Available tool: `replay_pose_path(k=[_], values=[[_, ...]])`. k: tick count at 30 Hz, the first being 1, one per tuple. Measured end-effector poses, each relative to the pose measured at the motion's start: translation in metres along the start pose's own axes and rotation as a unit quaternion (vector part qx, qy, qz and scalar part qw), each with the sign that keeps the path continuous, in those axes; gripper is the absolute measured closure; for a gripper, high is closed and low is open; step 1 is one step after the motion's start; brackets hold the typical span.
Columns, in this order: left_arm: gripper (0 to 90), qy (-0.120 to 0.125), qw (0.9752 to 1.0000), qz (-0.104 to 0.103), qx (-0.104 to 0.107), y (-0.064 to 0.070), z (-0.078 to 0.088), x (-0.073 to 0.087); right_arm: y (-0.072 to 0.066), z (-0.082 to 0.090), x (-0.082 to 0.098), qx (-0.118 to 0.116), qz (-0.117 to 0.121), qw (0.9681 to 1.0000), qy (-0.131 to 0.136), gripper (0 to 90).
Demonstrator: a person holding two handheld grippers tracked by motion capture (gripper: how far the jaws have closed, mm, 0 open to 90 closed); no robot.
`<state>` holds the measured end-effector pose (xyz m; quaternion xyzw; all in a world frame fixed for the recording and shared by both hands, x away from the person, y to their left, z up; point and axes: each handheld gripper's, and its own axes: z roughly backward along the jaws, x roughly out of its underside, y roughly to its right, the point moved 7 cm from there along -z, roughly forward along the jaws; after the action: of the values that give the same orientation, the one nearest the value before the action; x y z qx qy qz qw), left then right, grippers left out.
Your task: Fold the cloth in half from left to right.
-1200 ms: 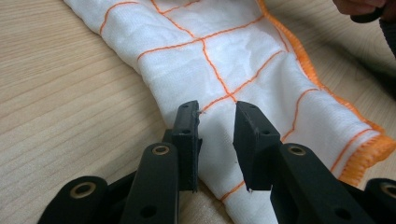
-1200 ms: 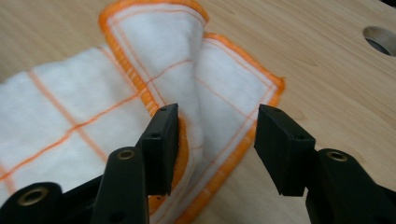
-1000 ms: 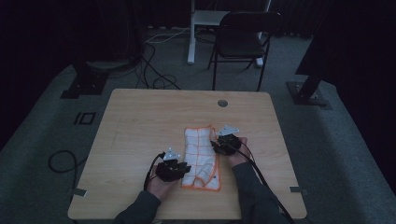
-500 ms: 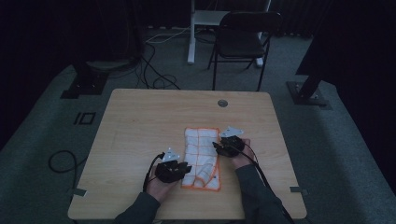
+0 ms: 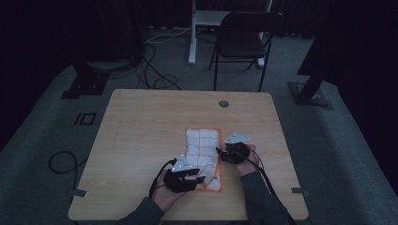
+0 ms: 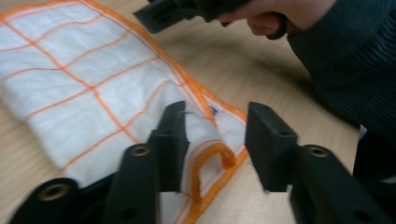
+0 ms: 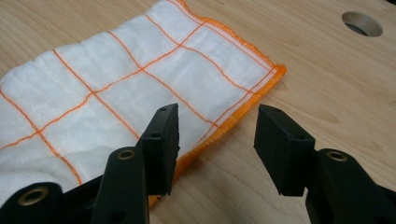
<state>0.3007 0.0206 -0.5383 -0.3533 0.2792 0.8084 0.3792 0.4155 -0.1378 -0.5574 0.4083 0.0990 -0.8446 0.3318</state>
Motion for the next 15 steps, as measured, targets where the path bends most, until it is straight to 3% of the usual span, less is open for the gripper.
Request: replay_pose_path(k=[5, 7, 9, 12, 13, 14, 15], values=[[51.3, -0.022, 0.9993, -0.027, -0.014, 0.002, -0.013, 0.006, -0.001, -0.001, 0.003, -0.004, -0.003, 1.0000, -0.001, 49.9], [56.0, -0.029, 0.9989, -0.032, -0.020, 0.001, -0.016, 0.008, -0.001, -0.002, 0.004, -0.004, -0.005, 1.0000, -0.002, 49.9], [68.0, -0.040, 0.9981, -0.034, -0.031, -0.004, -0.019, 0.011, -0.001, -0.002, 0.004, -0.004, -0.007, 1.0000, -0.001, 49.9], [84.8, -0.035, 0.9990, 0.001, -0.027, -0.015, -0.017, 0.013, 0.000, -0.002, 0.005, -0.002, -0.007, 1.0000, -0.001, 49.9], [85.8, -0.035, 0.9990, 0.001, -0.027, -0.015, -0.017, 0.013, 0.000, -0.002, 0.005, -0.002, -0.007, 1.0000, -0.001, 49.9], [86.2, -0.023, 0.9992, 0.024, -0.020, -0.020, -0.014, 0.012, 0.001, -0.001, 0.005, -0.002, -0.008, 1.0000, 0.000, 49.9], [86.2, -0.019, 0.9993, 0.027, -0.019, -0.020, -0.013, 0.010, 0.001, -0.001, 0.005, -0.002, -0.008, 1.0000, 0.001, 49.9]])
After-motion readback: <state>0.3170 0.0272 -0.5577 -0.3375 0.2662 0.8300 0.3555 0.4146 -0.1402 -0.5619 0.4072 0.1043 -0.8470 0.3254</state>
